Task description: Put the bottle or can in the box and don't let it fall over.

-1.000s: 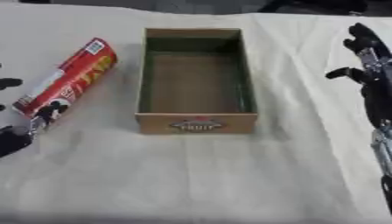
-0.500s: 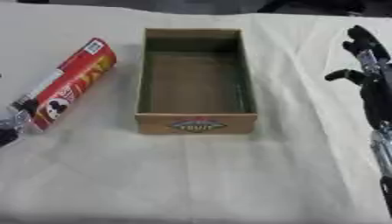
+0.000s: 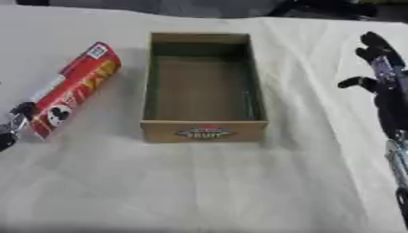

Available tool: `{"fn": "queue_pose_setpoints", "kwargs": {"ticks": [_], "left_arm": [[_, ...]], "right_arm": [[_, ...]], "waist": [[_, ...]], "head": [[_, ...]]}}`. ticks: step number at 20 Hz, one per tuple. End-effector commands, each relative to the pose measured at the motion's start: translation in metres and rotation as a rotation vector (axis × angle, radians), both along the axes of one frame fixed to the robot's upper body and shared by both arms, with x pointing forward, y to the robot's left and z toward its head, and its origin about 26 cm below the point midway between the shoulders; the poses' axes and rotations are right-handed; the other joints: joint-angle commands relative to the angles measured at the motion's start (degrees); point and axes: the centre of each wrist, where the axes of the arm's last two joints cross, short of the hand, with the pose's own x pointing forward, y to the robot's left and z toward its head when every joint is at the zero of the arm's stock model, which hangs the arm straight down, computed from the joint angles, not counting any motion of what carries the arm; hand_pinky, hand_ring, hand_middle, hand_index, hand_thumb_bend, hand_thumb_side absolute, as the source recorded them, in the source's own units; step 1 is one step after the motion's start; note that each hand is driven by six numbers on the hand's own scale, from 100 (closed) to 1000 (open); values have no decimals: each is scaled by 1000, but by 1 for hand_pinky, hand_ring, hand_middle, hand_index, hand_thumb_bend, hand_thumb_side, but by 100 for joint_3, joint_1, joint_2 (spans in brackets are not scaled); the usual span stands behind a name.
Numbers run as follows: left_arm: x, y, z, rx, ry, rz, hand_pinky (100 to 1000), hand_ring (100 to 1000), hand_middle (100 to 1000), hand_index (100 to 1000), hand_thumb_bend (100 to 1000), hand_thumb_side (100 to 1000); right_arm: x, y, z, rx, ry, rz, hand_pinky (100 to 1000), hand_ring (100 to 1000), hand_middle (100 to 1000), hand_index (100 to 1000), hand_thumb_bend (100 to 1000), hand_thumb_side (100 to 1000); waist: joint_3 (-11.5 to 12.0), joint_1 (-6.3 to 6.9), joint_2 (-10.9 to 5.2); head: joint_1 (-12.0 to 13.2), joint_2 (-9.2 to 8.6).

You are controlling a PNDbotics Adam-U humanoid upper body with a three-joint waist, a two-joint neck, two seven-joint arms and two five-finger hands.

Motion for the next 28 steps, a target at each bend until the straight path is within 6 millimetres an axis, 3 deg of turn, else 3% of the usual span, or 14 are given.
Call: {"fn": "queue_pose_setpoints", "kwargs": {"ticks": [1, 15, 28], "left_arm": [[5, 5, 1, -6, -11, -11, 674, 859, 1000, 818, 370, 594], [19, 13, -23, -20, -1, -1, 598, 832, 1000, 818, 372, 548], [25, 11, -31, -86, -38, -9, 564, 825, 995, 808, 337, 574]], "right_arm": [[0, -2, 9, -25, -23, 0, 572, 1000, 1000, 1000, 100, 935], [2, -1, 9, -22, -25, 5, 573, 1000, 1000, 1000, 100, 944], [3, -1, 7, -30, -9, 6, 576, 1000, 1000, 998, 100, 967]], "waist": [[-17, -78, -14], [-72, -122, 65], [-103, -154, 129]], "head": [[30, -76], [33, -139], [46, -176]]}}
